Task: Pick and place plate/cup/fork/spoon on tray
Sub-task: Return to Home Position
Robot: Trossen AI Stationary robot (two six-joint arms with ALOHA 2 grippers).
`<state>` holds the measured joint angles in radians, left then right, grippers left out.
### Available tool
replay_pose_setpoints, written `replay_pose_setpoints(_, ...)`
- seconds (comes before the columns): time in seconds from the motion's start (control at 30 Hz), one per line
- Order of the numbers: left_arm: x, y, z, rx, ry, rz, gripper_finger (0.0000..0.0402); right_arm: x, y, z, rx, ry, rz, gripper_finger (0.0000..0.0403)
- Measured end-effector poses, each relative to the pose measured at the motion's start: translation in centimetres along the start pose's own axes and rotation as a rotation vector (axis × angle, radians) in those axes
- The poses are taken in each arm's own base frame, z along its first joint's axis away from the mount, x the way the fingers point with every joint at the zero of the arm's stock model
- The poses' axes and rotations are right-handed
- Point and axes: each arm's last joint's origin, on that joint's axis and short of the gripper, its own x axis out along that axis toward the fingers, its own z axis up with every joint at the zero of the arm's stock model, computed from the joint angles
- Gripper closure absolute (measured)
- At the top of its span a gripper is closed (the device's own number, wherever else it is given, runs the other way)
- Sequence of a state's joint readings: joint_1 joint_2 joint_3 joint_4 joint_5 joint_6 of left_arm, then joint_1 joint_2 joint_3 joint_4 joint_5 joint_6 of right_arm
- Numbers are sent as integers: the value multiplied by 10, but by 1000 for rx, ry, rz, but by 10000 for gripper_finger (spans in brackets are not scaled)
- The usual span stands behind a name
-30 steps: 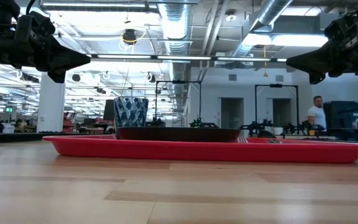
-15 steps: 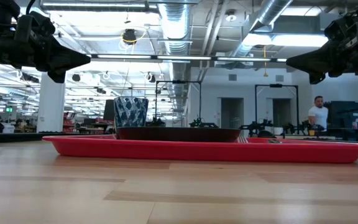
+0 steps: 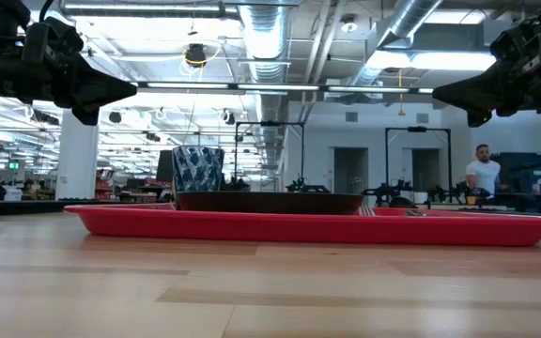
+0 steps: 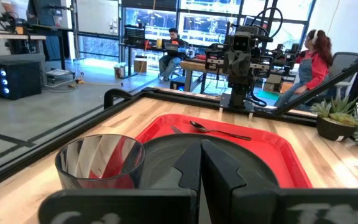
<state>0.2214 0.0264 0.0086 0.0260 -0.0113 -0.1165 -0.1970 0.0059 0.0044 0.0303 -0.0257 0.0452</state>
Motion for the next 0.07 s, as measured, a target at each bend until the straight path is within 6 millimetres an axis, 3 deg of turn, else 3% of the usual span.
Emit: replay_pose_setpoints(0.07, 0, 0, 0, 0, 0, 0, 401, 0, 0, 0, 0, 0, 0, 387)
